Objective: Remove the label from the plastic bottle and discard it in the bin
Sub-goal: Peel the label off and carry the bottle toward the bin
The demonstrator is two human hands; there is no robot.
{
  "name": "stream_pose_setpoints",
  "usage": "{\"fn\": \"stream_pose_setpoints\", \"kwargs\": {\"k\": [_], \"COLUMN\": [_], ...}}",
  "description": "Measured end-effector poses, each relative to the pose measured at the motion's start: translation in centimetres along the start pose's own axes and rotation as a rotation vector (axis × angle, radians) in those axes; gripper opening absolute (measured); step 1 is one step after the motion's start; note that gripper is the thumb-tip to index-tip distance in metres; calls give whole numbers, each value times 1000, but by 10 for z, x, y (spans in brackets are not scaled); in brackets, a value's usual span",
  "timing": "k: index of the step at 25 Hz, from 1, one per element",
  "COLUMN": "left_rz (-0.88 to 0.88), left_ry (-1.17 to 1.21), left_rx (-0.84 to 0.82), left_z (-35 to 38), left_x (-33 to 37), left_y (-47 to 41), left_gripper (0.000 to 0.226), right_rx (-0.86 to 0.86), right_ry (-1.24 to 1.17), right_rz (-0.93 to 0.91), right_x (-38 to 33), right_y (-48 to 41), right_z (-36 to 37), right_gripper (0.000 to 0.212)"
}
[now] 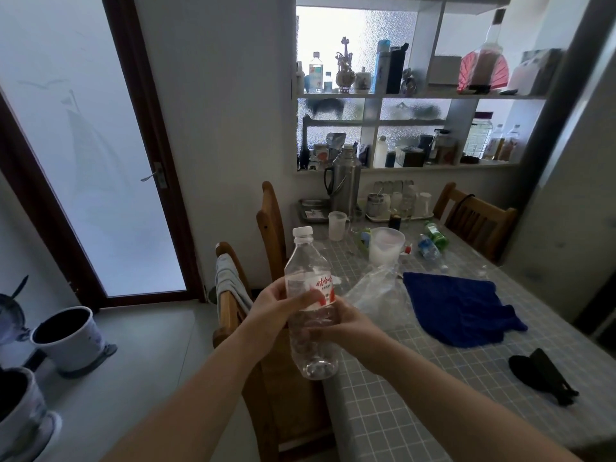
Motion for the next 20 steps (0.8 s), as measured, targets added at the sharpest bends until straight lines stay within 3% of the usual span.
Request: {"fn": "stream_pose_setpoints", "kwargs": {"k": [2, 4, 9, 16, 20], "left_rz": [16, 18, 43, 32, 9], "left_ry": [-25, -29, -67, -70, 4], "left_rx": [30, 60, 128, 176, 167], "left_z": [-1, -2, -3, -7, -9], "left_x": [2, 2, 3, -2, -4], "left_y": [1, 0, 1, 1, 3], "left_gripper": [36, 26, 33, 30, 29], "right_rx": [38, 75, 143, 146, 75], "right_ry": [28, 29, 31, -78, -81], "right_rz": [-3, -4, -21, -69, -59], "right_x": [0, 1, -1, 3, 10], "right_y": [-1, -1, -3, -7, -6], "right_z": [-1, -2, -1, 5, 5], "right_gripper": [48, 39, 39, 21, 29]}}
Point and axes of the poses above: each hand's wrist, its own y-axis away from the middle knuckle, its own z-axis out of the palm, x = y × z, the point moved 4 cm from there along -y, towards the middle knuckle, and after that the axes turned 5 degrees about y, right-handed, at the moved point
